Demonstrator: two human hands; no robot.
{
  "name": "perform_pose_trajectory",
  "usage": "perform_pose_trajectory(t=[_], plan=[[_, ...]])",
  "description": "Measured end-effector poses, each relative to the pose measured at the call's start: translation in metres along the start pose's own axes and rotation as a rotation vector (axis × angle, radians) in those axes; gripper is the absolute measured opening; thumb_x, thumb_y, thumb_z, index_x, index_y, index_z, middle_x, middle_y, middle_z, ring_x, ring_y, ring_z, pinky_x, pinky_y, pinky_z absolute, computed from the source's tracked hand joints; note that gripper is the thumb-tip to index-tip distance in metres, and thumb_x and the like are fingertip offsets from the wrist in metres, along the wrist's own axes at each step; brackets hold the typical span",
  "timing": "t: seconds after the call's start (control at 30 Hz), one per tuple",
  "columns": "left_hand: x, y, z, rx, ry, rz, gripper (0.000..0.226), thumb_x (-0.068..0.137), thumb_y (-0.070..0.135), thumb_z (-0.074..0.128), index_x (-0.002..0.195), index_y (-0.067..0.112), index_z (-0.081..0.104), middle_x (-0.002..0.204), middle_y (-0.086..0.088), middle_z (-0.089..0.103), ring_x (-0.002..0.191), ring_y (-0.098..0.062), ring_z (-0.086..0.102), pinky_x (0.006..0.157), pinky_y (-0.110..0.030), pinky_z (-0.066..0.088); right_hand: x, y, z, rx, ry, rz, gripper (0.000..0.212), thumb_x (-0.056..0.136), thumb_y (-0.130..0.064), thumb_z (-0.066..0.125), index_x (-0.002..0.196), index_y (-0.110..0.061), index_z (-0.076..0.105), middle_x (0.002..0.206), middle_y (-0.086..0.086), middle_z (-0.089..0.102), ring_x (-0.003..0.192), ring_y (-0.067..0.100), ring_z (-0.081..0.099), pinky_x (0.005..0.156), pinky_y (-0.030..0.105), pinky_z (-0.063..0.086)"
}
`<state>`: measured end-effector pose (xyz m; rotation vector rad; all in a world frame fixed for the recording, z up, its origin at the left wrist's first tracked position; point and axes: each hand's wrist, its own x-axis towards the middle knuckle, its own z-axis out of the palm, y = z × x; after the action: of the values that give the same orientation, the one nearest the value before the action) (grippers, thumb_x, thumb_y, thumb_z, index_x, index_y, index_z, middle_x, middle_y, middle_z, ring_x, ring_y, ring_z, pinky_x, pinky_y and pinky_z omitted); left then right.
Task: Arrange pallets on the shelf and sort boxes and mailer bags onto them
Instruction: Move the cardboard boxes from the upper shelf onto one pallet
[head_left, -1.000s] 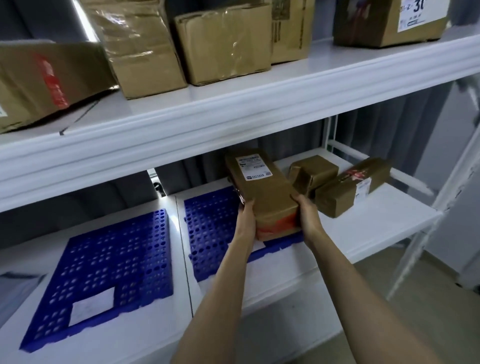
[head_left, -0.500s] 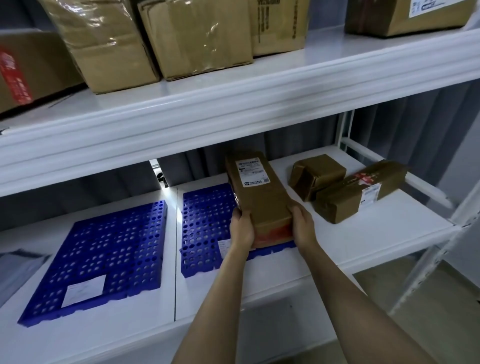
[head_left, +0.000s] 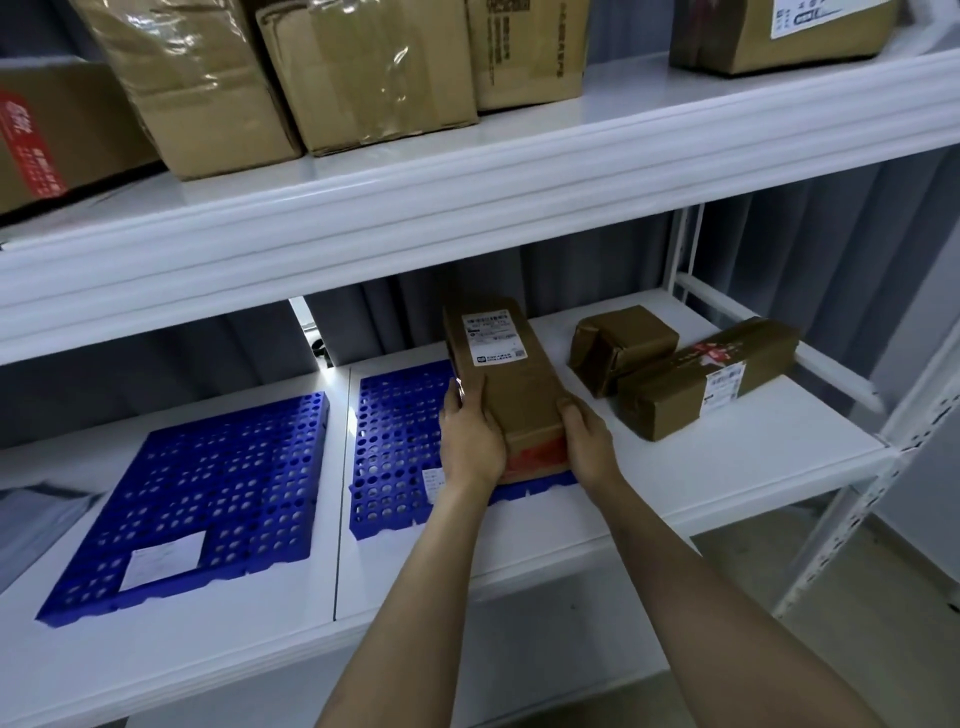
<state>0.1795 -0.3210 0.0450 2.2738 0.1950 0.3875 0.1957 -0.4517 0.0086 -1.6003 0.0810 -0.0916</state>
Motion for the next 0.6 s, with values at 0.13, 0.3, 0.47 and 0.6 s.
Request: perform_pose_trajectory(t=[0.13,0.3,0.47,0.6], plan=[[0.002,0.005,-0.003,0.4,0.021,0.162,0.044,0.101,0.019,0.035,0.144,0.016,0.039,0.158,-0.013,0.021,0.146,-0.035,0.012,0.118,-0.046,0.016,-0.002,-0.005,-0.003,-0.087,0.02,-0.054,0.039,0.103,-0.032,0.036,0.132,-0.014,0.053,0.122,0.006,0.06,0.105,0.016,0.055,0.086,0.025,0.04],[-0.006,0.028,0.01,0.457,0.073,0.364,0.043,0.098,0.034,0.034,0.13,0.014,0.056,0.15,-0.013,0.038,0.142,-0.034,0.025,0.116,-0.05,0.024,-0.004,-0.007,-0.012,-0.085,0.071,-0.104,0.042,0.101,-0.035,0.043,0.134,-0.011,0.052,0.126,0.004,0.06,0.111,0.014,0.055,0.091,0.023,0.041],[-0.016,0.061,0.036,0.345,0.067,0.512,0.053,0.092,0.039,0.026,0.126,0.013,0.058,0.141,-0.013,0.049,0.135,-0.032,0.039,0.113,-0.048,0.031,-0.006,-0.017,-0.041,-0.062,0.245,-0.219,0.027,0.101,-0.019,0.044,0.12,-0.009,0.06,0.101,-0.004,0.063,0.095,0.01,0.059,0.077,0.008,0.042],[-0.016,0.085,0.069,0.342,-0.065,0.542,0.046,0.097,0.032,0.045,0.138,0.012,0.047,0.151,-0.013,0.035,0.143,-0.031,0.025,0.116,-0.043,0.022,-0.007,-0.029,-0.074,-0.049,0.411,-0.216,0.024,0.1,-0.014,0.044,0.116,-0.009,0.061,0.094,-0.006,0.06,0.08,-0.001,0.057,0.071,0.006,0.042]])
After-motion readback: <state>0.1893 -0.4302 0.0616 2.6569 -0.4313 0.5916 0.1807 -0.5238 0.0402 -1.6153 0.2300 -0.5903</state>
